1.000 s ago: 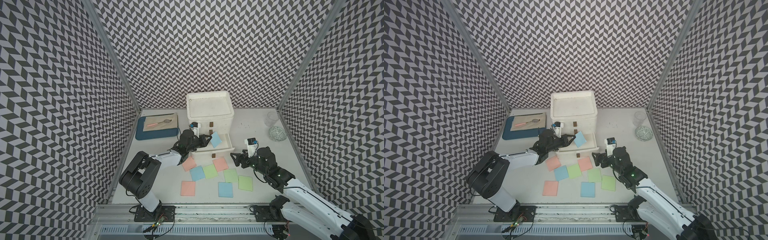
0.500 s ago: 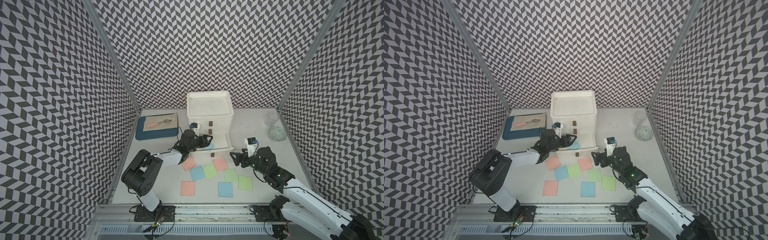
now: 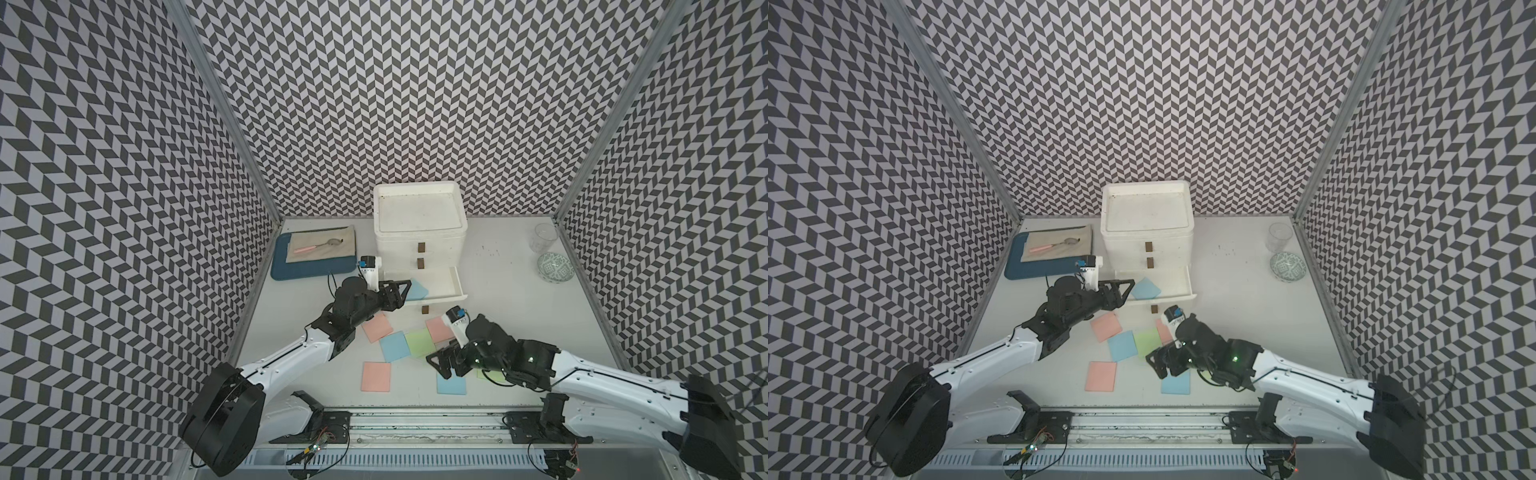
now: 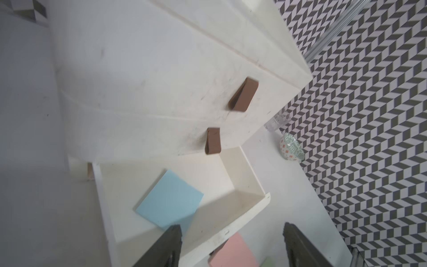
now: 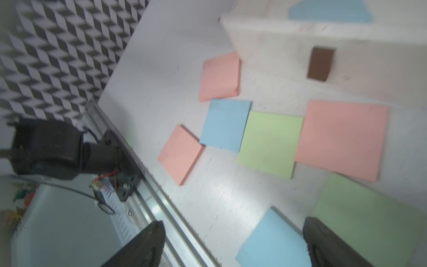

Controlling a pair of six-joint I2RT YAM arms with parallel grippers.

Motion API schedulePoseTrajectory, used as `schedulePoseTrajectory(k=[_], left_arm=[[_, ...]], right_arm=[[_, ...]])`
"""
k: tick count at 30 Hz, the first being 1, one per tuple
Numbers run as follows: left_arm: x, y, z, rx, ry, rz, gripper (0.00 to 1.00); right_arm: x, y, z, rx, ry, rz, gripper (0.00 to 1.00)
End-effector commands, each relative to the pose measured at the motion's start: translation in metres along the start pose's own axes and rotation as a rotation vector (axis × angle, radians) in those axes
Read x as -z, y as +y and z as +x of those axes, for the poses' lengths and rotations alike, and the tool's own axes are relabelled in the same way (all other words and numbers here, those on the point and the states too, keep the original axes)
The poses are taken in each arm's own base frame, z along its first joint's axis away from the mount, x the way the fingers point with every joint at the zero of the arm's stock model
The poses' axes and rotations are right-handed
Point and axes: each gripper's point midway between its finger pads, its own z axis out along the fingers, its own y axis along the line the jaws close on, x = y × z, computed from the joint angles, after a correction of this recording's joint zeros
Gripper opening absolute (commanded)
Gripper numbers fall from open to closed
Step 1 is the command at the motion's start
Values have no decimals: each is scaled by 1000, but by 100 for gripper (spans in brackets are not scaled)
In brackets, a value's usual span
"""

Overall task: Please put the sticky notes in the drawer by color
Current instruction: Place the sticky notes in the drawer, then pick up the sticky notes from the center of the board.

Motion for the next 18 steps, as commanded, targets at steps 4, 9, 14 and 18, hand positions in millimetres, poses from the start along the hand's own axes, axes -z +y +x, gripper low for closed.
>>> schedulePoseTrajectory(k=[4, 9, 14, 18], left_arm=[[7, 24, 50, -93, 79, -41, 73], [13, 11, 46, -158, 77, -17, 73], [20, 6, 42, -183, 44, -11, 73], [18, 6, 44, -189, 51, -17, 73]], right_arm=[[-22, -14, 64, -171, 133, 236, 100], [-34, -10, 80, -230, 162, 285, 100], [-30, -14, 74, -249, 138, 358, 99], [-16, -22, 63, -263, 99, 437, 99]])
